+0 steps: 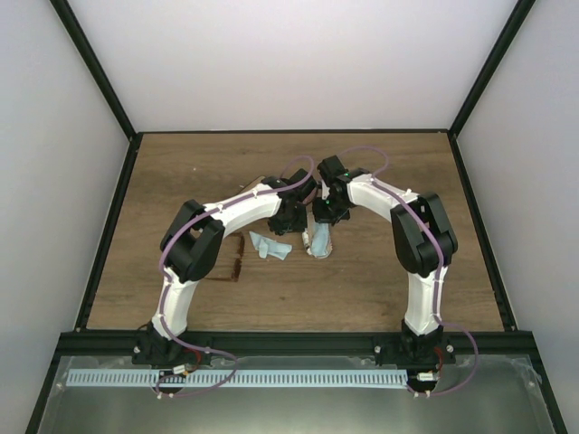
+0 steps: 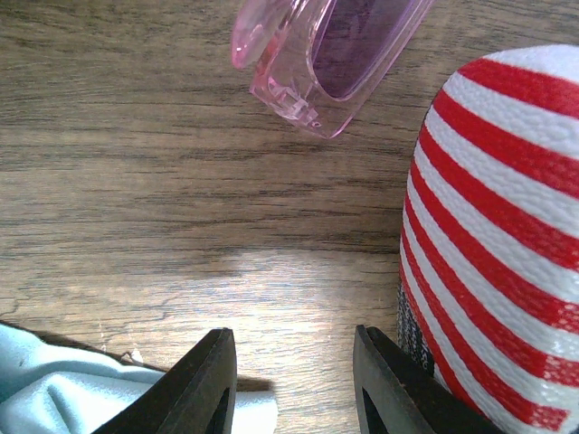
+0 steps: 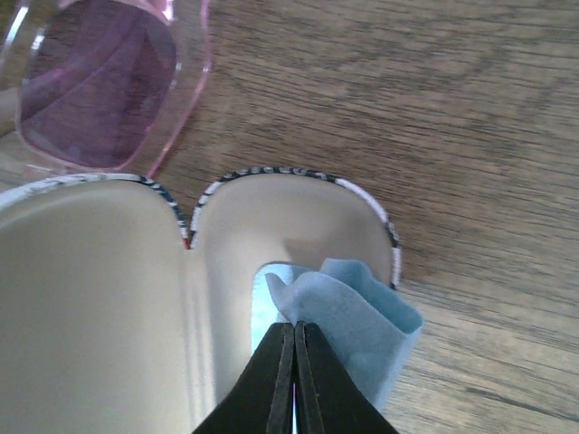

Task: Organize the sunglasses
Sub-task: Adjust the glasses cleaning cloth in the sunglasses case.

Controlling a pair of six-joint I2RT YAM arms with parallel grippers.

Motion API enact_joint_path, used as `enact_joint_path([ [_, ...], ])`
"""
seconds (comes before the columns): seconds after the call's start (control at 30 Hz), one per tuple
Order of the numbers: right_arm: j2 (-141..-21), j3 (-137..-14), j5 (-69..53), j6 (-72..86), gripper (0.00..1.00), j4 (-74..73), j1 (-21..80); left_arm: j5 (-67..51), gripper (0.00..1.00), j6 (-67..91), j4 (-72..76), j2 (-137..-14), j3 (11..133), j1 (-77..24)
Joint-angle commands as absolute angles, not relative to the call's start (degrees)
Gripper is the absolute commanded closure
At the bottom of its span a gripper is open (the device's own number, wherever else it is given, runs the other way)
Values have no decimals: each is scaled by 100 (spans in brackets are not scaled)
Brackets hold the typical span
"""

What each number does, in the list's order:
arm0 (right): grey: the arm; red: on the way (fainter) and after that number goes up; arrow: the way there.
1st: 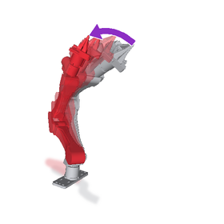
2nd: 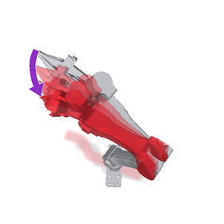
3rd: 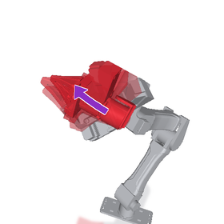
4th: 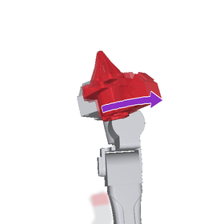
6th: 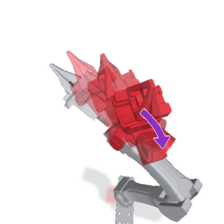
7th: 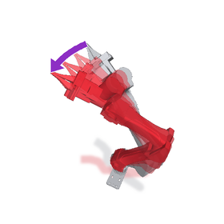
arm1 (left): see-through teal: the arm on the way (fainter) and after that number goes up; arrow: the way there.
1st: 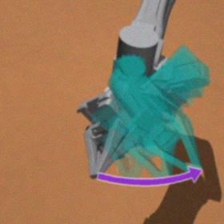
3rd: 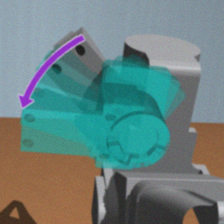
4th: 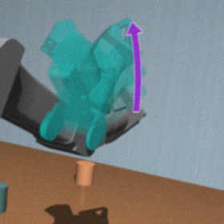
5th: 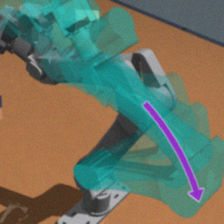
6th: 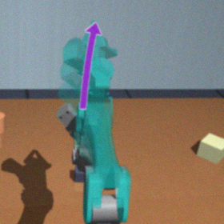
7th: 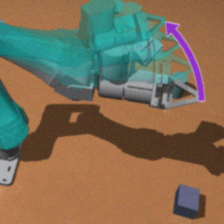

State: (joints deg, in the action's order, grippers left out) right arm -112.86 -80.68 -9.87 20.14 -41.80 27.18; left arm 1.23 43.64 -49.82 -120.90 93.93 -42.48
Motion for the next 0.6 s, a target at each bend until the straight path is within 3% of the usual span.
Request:
enact_joint_path([
  [0.0,-11310,-8266,-1411,1958,99,-3983,2760,166,62,4318,-5018,-12041,9386,-4280],
  [0.57,-11388,-8288,-1682,1881,98,-3841,2760,185,62,4324,-5045,-12034,9352,-4280],
])
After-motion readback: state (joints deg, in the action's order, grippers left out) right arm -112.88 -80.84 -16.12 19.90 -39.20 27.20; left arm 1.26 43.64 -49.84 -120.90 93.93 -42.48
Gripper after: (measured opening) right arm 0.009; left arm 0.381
